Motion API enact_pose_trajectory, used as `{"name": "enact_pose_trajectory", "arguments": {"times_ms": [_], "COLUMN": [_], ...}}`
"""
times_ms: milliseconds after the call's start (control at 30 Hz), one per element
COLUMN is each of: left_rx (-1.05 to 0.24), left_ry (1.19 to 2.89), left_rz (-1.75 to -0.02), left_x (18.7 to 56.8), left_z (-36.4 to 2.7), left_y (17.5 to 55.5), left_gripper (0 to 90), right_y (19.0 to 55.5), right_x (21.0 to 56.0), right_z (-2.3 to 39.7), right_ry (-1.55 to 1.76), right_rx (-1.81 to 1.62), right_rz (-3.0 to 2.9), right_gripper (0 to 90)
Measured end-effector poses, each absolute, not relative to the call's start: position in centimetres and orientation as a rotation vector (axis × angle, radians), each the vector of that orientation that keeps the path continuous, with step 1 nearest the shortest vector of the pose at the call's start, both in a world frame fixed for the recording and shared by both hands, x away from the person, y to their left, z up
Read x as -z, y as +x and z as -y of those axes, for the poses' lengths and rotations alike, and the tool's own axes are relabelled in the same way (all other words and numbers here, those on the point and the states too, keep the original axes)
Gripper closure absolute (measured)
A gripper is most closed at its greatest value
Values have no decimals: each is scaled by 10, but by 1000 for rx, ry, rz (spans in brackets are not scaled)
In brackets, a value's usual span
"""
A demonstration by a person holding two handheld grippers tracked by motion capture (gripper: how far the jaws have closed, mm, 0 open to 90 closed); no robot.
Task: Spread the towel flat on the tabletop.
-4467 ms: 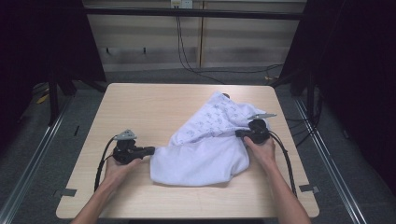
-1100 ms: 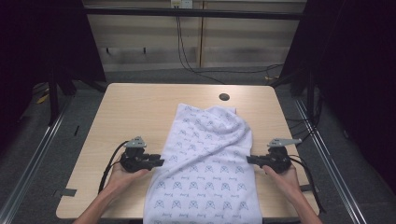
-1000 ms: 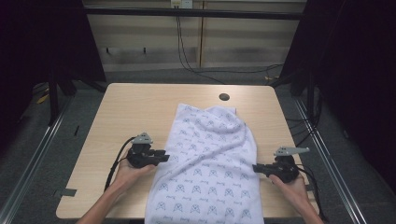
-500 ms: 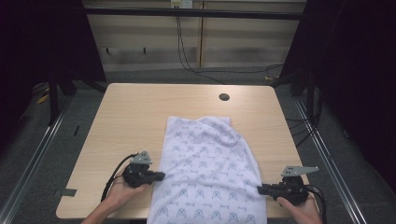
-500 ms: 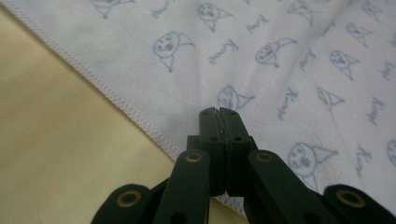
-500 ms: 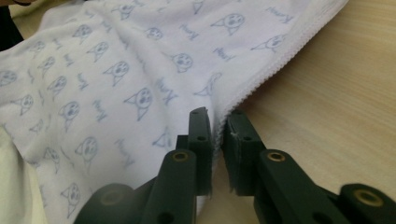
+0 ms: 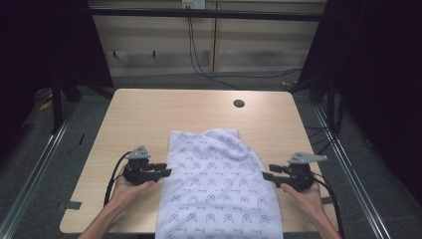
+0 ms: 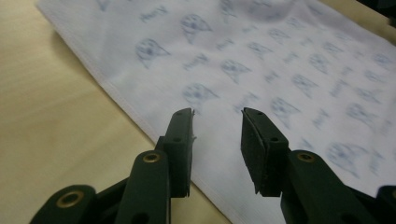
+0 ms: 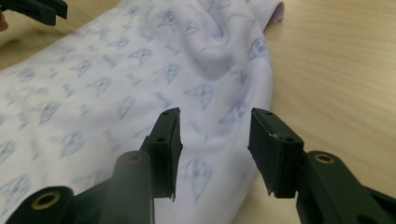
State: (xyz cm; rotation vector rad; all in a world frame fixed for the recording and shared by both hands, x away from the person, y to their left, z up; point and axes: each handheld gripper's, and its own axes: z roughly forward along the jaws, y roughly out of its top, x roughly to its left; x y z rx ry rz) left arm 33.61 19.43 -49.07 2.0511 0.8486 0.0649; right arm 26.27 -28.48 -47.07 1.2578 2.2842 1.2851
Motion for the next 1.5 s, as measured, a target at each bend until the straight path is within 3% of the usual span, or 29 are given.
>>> {"name": "enact_pose_trajectory", "arguments": {"times_ms": [200, 467, 500, 533, 567, 600, 700, 833, 1033, 1100, 1133, 1167, 1300, 1500], "left_rx": [-140, -145, -134, -134, -128, -128, -79, -45, 104, 132, 146, 150, 127, 6], "left_ry": [2094, 2075, 2095, 2095, 2118, 2118, 2148, 2163, 2224, 2239, 2246, 2247, 2161, 2058], "left_rz": [-886, -942, -906, -906, -878, -878, -813, -773, -624, -588, -569, -556, -601, -773], "left_x": [501, 506, 506, 506, 506, 506, 503, 500, 494, 493, 493, 491, 484, 480], "left_z": [-185, -187, -185, -185, -182, -182, -178, -178, -176, -177, -177, -179, -187, -193], "left_y": [355, 369, 367, 367, 363, 363, 353, 338, 280, 269, 261, 251, 259, 301], "left_gripper": [593, 607, 652, 692, 759, 808, 886, 890, 888, 888, 887, 871, 779, 690], "right_y": [329, 365, 366, 366, 361, 361, 338, 313, 230, 222, 210, 197, 205, 265], "right_x": [488, 503, 505, 505, 503, 503, 485, 474, 478, 479, 479, 477, 468, 468], "right_z": [276, 273, 269, 269, 262, 262, 258, 257, 259, 260, 260, 262, 267, 260], "right_ry": [1319, 1379, 1361, 1361, 1319, 1319, 1217, 1155, 1086, 1093, 1089, 1099, 1127, 1152], "right_rx": [-1183, -1177, -1211, -1211, -1220, -1220, -1279, -1311, -1305, -1302, -1300, -1316, -1378, -1333], "right_rz": [-2276, -2264, -2299, -2299, -2347, -2347, -2365, -2404, -2564, -2579, -2594, -2593, -2495, -2413], "right_gripper": [506, 516, 595, 595, 757, 757, 883, 887, 883, 880, 868, 782, 709, 677]}}
